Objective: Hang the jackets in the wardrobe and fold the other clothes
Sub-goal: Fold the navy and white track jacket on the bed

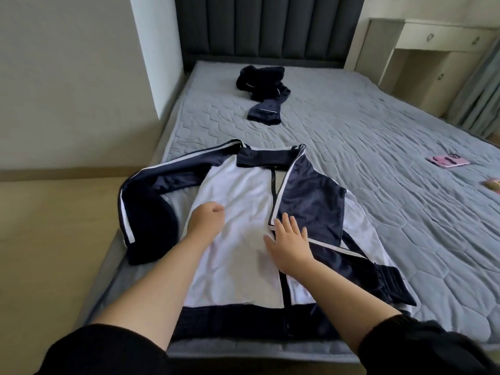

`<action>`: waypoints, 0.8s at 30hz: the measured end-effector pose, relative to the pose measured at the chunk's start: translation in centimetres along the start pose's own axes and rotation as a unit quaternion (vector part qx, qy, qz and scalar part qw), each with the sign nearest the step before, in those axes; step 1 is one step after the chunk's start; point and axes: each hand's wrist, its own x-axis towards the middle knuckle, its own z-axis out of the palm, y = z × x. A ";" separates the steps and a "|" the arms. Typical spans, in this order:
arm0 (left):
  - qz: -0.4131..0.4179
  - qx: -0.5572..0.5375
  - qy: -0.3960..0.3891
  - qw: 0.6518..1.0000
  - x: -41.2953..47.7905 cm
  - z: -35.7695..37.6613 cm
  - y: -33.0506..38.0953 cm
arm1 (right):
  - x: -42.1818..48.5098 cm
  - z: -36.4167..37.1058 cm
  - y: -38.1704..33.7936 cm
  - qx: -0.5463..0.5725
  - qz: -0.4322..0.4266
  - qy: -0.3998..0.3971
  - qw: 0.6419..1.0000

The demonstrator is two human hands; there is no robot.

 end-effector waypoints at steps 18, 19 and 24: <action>-0.206 -0.744 0.161 0.615 9.6 -13.6 -8.6 | 15.1 4.1 -17.1 -0.002 -0.053 -0.063 0.997; -0.203 -0.740 0.174 0.617 10.6 -14.1 -9.0 | 15.6 4.5 -16.9 0.010 -0.051 -0.073 0.996; -0.216 -0.665 0.246 0.671 14.1 -16.1 -10.6 | 16.5 6.8 -16.5 -0.013 -0.044 0.011 0.999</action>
